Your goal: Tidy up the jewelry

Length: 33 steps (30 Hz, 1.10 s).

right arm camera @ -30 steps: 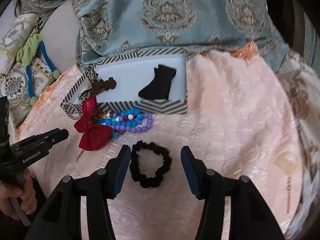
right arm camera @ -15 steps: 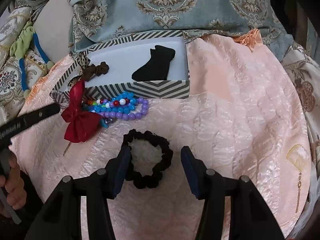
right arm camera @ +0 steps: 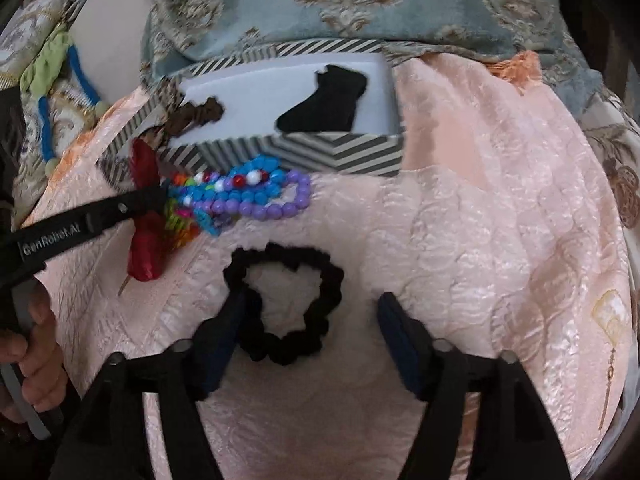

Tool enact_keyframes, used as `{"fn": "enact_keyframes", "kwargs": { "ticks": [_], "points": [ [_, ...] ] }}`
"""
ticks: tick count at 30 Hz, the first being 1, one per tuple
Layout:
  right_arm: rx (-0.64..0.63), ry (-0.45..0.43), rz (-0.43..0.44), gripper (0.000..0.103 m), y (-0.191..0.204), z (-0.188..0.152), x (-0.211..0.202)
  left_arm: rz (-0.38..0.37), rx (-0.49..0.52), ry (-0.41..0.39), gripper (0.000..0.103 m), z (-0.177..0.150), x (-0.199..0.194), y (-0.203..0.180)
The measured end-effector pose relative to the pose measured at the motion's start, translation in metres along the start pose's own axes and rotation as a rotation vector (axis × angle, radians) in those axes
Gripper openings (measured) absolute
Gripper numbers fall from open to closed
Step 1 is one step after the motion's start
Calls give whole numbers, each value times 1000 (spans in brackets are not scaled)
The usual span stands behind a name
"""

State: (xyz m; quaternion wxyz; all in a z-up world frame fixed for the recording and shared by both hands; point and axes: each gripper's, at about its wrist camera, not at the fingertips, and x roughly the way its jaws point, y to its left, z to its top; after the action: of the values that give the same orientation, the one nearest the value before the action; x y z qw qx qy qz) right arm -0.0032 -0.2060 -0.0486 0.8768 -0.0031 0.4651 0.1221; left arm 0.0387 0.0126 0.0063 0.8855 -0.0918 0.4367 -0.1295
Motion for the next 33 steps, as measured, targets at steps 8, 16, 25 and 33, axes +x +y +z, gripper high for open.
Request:
{"fn": "enact_keyframes", "kwargs": {
  "ticks": [8, 16, 25, 33],
  "points": [
    [53, -40, 49, 77, -7, 2, -10, 45, -60, -47, 0, 0, -30, 36],
    [28, -54, -37, 47, -10, 3, -4, 170, 66, 25, 0, -14, -10, 14],
    [-102, -88, -104, 37, 6, -4, -2, 196, 59, 40, 0, -18, -5, 15],
    [-59, -122, -14, 8, 6, -1, -16, 202, 60, 44, 0, -19, -5, 14]
  ]
}}
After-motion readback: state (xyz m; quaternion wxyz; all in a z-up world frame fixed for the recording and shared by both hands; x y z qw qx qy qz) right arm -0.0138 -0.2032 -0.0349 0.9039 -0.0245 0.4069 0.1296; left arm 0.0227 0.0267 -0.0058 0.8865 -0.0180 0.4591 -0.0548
